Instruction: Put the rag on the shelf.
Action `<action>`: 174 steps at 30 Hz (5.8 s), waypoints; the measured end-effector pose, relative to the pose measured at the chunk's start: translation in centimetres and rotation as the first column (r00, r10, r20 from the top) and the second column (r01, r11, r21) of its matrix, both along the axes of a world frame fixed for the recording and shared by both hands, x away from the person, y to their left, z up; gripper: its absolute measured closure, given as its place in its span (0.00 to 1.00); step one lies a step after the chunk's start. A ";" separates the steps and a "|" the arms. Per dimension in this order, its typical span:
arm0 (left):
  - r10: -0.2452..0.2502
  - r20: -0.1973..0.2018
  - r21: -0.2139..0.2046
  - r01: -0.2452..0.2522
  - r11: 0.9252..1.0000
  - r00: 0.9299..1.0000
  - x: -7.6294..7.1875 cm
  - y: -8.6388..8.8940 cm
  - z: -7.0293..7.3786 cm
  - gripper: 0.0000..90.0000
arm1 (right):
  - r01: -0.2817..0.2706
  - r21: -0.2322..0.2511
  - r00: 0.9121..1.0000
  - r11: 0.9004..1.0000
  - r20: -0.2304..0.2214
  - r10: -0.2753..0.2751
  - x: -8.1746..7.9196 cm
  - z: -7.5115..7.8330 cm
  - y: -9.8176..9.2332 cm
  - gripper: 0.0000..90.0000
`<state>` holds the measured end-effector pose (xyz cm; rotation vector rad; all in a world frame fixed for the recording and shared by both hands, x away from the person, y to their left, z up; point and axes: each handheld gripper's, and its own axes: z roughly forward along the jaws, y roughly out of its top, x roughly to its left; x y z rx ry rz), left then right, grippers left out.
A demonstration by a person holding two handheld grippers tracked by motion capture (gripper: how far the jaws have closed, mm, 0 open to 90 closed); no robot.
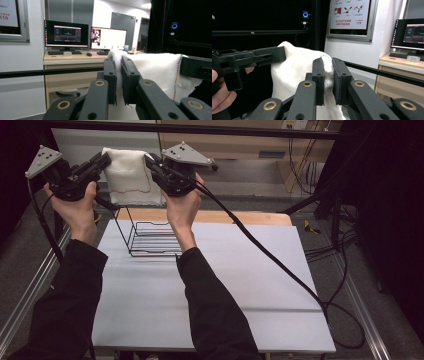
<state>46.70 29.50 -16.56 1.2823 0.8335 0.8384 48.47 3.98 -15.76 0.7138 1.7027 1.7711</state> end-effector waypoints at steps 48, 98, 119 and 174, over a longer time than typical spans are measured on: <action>0.010 -0.069 0.028 -0.008 1.000 0.998 4.7 0.7 -2.5 0.92 | 0.018 -0.069 0.998 0.997 -0.065 -0.022 4.6 -1.8 0.9 0.90; -0.038 -0.149 0.055 0.047 0.997 0.988 0.9 1.2 -7.1 0.92 | -0.009 -0.178 0.994 0.984 -0.107 -0.010 1.5 -5.7 0.8 0.89; -0.050 -0.209 0.089 0.070 0.994 0.977 -1.6 1.6 -7.9 0.90 | -0.050 -0.247 0.993 0.968 -0.115 0.022 -0.6 -6.9 0.5 0.89; -0.080 -0.398 0.145 0.149 0.978 0.914 -0.3 1.0 -7.4 1.00 | -0.111 -0.295 0.987 0.949 -0.141 0.071 -1.3 -8.1 0.2 0.73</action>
